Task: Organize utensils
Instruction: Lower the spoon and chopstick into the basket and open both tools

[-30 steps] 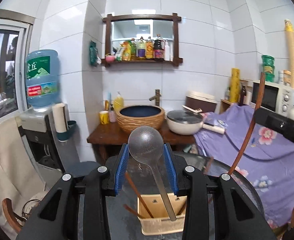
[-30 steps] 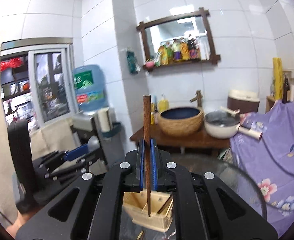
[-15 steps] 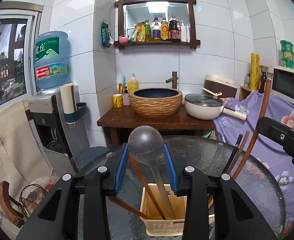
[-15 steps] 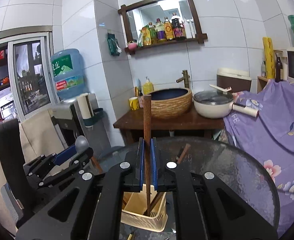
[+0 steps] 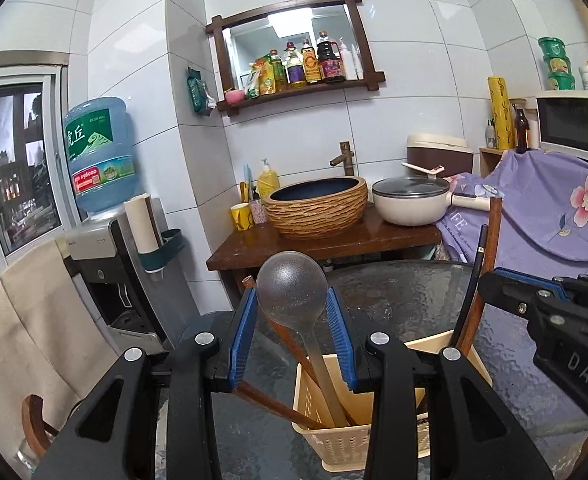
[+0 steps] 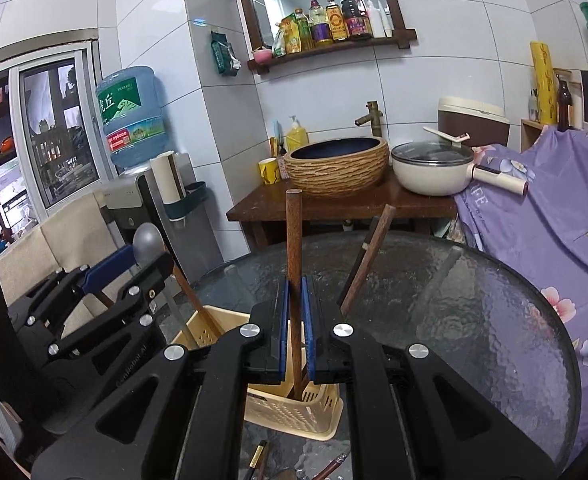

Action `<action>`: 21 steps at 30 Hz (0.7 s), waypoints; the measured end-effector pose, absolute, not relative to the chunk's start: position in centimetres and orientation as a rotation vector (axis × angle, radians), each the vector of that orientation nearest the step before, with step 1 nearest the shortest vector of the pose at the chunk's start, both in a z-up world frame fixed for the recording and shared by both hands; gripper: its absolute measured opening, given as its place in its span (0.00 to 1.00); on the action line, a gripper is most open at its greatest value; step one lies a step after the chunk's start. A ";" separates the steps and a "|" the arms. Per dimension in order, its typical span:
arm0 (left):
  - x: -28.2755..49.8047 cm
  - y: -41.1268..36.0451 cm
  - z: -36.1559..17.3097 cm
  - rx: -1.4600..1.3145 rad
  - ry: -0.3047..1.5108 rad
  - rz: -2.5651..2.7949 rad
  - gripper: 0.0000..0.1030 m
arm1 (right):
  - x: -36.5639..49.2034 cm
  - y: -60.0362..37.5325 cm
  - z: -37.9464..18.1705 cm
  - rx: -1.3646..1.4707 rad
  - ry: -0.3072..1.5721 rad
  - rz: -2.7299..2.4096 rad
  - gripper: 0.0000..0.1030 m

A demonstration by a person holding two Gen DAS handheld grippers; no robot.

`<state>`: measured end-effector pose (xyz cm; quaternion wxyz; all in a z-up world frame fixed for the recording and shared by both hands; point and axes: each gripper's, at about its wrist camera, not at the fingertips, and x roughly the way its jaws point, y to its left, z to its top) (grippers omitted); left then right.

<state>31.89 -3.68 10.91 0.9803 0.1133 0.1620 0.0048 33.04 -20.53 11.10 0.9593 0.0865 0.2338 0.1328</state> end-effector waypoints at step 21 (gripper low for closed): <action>31.7 -4.1 10.4 0.299 0.352 -0.005 0.60 | 32.2 -22.2 10.6 0.208 0.475 0.272 0.44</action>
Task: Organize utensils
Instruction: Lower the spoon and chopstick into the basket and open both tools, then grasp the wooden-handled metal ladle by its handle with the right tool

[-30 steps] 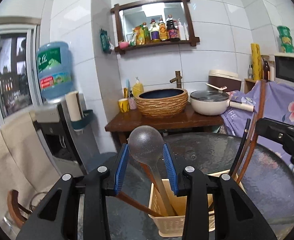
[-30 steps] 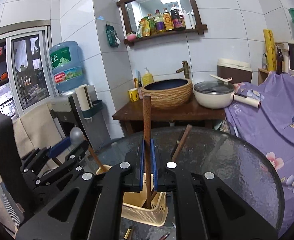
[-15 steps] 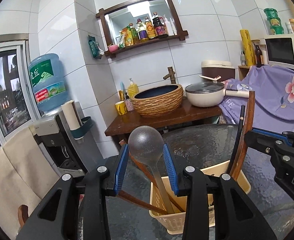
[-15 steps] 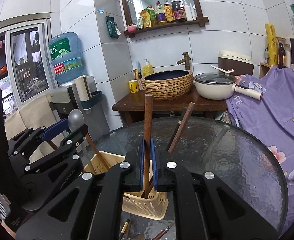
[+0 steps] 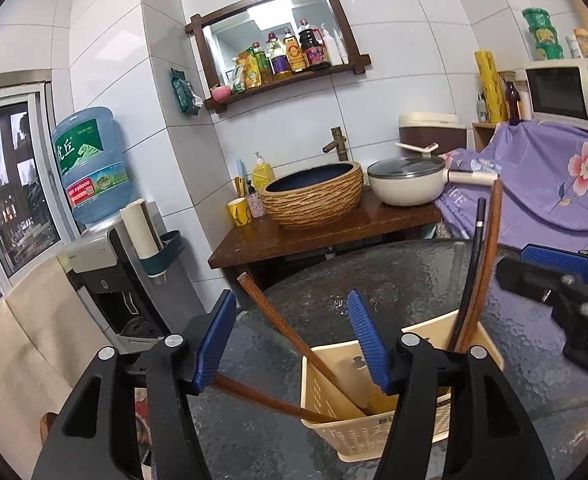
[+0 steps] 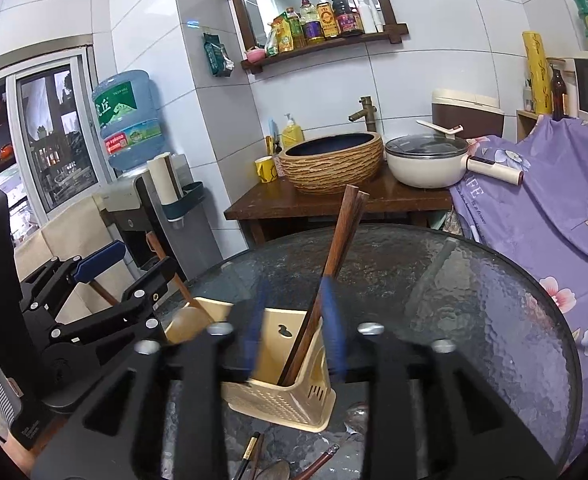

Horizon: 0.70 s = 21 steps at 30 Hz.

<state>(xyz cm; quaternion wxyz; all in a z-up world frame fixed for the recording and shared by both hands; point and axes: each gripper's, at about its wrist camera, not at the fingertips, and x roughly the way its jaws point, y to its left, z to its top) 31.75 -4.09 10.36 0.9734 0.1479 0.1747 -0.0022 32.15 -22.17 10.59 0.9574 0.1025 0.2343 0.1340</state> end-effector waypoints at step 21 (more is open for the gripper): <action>19.5 -1.3 5.6 0.114 0.342 -0.171 0.87 | 25.9 -26.2 3.3 0.189 0.578 0.212 0.61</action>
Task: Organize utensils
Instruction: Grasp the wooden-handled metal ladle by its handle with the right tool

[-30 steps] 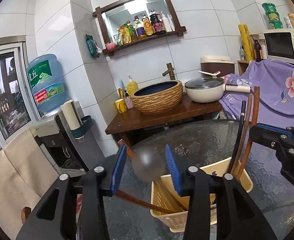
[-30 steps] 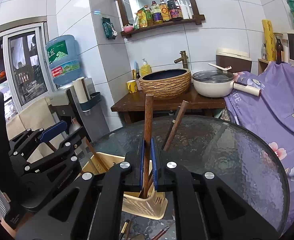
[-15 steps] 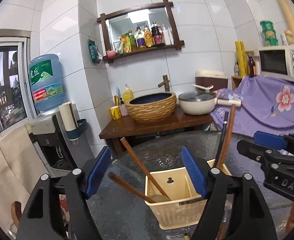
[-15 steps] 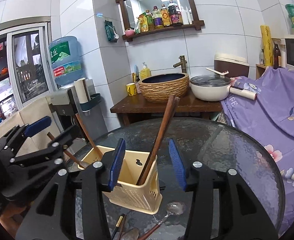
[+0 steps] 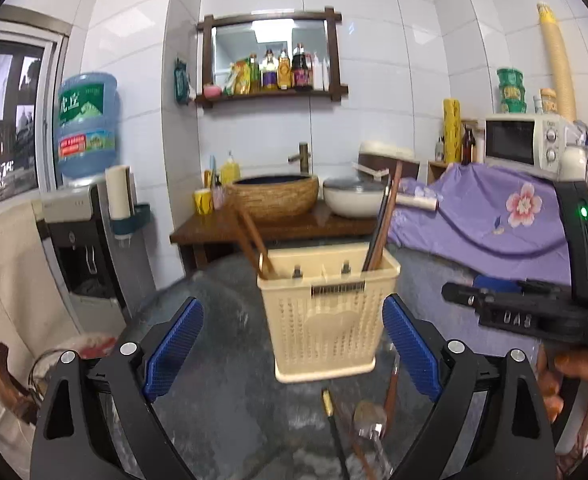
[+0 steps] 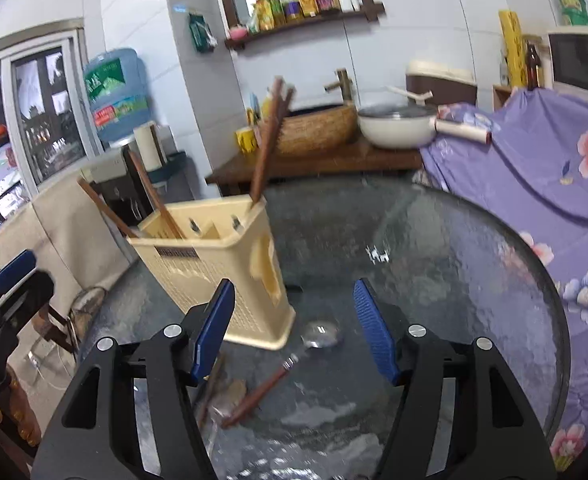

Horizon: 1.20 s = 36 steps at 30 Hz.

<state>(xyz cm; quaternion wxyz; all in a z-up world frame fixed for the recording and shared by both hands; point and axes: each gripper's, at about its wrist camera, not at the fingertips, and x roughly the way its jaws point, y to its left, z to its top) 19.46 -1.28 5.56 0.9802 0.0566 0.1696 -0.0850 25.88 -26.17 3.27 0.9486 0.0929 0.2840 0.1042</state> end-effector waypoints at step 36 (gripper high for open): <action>22.1 -2.5 -7.4 0.181 0.840 -0.298 0.43 | 36.1 -22.1 -7.8 0.108 0.997 0.007 0.43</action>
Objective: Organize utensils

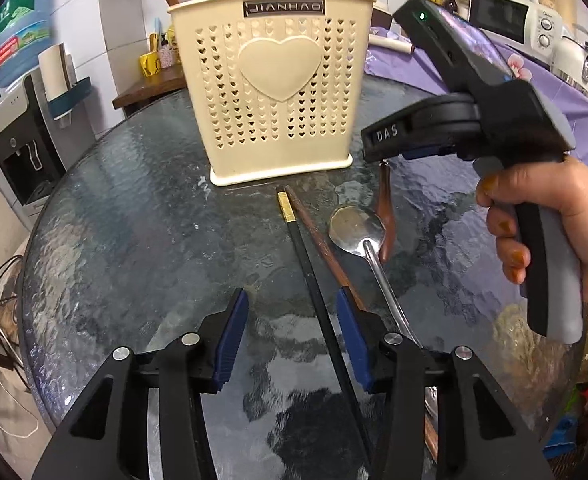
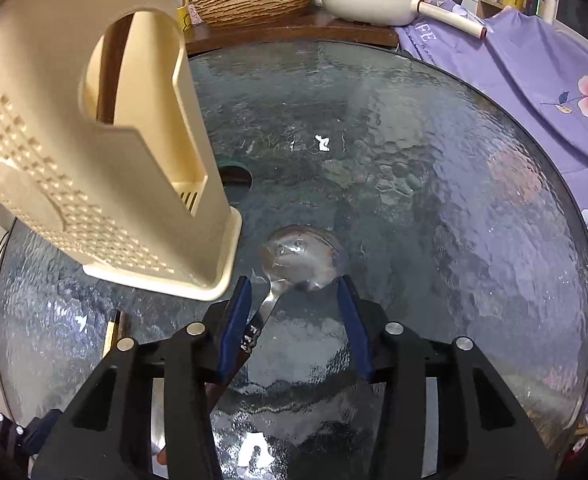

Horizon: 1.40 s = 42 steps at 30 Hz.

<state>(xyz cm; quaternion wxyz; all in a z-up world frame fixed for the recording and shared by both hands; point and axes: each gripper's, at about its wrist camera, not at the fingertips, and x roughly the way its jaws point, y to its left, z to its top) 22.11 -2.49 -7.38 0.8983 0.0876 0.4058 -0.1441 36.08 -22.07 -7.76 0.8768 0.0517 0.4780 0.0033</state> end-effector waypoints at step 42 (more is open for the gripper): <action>32.8 -4.6 -6.7 0.198 0.975 -0.276 0.14 | 38.3 -22.5 -7.9 -0.026 1.037 0.066 0.43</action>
